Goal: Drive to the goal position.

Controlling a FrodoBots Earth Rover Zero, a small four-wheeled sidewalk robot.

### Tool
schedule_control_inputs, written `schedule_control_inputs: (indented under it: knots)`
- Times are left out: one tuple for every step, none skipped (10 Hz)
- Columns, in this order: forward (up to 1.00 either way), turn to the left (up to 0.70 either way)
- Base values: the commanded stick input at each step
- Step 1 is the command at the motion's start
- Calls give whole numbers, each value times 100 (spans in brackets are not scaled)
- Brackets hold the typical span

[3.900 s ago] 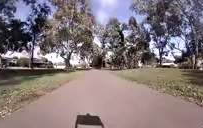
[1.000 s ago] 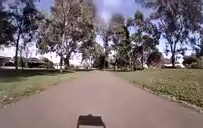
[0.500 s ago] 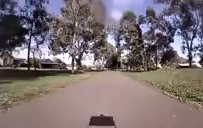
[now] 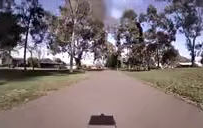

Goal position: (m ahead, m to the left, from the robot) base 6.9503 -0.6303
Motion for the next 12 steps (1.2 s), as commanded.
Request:
schedule_control_inputs:
  knots:
    - [100, 0]
    - [100, 0]
    - [100, 0]
    - [100, 0]
    - [100, 0]
    - [100, 0]
    - [100, 0]
    - [100, -3]
    - [100, -8]
    - [100, -12]
    - [100, -40]
    - [100, -40]
